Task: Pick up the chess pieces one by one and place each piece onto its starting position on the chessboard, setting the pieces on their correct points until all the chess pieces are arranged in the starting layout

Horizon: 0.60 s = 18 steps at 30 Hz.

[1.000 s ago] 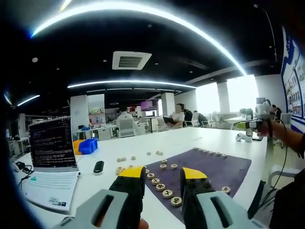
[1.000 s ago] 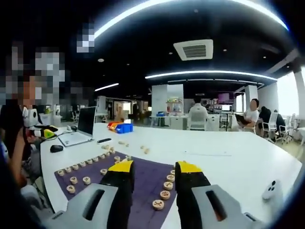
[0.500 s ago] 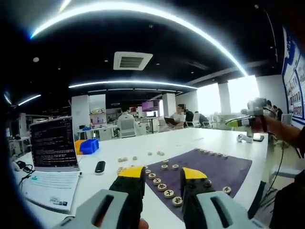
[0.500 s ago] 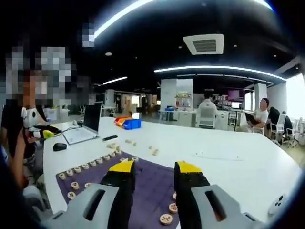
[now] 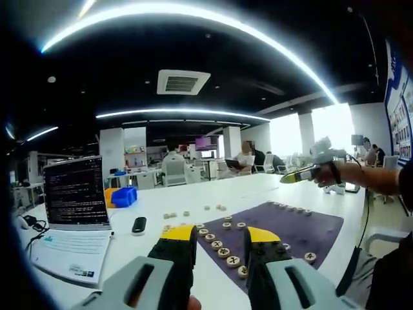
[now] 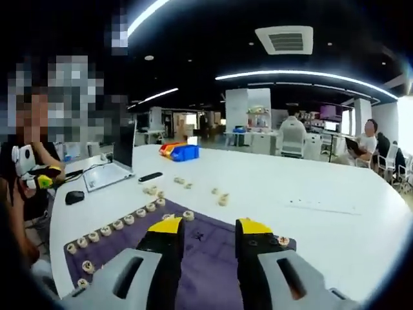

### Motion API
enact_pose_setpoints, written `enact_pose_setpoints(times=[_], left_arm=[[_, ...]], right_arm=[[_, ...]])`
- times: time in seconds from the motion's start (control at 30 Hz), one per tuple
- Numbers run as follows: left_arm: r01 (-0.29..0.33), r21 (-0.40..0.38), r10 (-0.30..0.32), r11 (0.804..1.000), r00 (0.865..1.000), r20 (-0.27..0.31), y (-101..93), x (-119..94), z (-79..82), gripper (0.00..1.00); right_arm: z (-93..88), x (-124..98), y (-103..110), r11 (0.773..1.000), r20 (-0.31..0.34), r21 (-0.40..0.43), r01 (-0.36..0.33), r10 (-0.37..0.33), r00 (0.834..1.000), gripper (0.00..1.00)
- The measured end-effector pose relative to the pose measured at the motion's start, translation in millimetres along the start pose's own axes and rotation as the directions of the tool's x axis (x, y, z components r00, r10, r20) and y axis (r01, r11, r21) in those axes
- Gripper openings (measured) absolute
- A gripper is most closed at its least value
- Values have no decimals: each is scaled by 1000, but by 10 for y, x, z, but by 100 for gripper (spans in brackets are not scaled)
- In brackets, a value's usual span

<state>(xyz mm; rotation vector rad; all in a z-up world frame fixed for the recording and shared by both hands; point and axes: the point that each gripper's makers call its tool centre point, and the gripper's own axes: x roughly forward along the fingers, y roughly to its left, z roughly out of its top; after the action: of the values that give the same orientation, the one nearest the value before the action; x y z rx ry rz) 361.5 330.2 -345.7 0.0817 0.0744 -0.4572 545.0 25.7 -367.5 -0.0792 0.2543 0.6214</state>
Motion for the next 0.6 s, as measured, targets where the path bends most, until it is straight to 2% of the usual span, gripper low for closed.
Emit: enact_pose_setpoints(times=[0.13,0.37,0.53,0.6], left_arm=[[-7,-6,7,1000,1000,5,54,-23,-4,31],[-32,-26,33,999,999,11,163,-63,-14,31],[-31,-29,32,999,999,12,168,-66,-16,31],[-37,-26,37,999,999,4,180,-58,-36,31]], right_arm=[[-33,352,132,999,-34,8,-32,33,999,33],[-132,872,271,997,-90,-66,-50,44,995,32],[-54,1316,260,975,-62,-221,-11,-3,998,33],[-26,1490,299,974,-59,-227,-20,7,998,33]])
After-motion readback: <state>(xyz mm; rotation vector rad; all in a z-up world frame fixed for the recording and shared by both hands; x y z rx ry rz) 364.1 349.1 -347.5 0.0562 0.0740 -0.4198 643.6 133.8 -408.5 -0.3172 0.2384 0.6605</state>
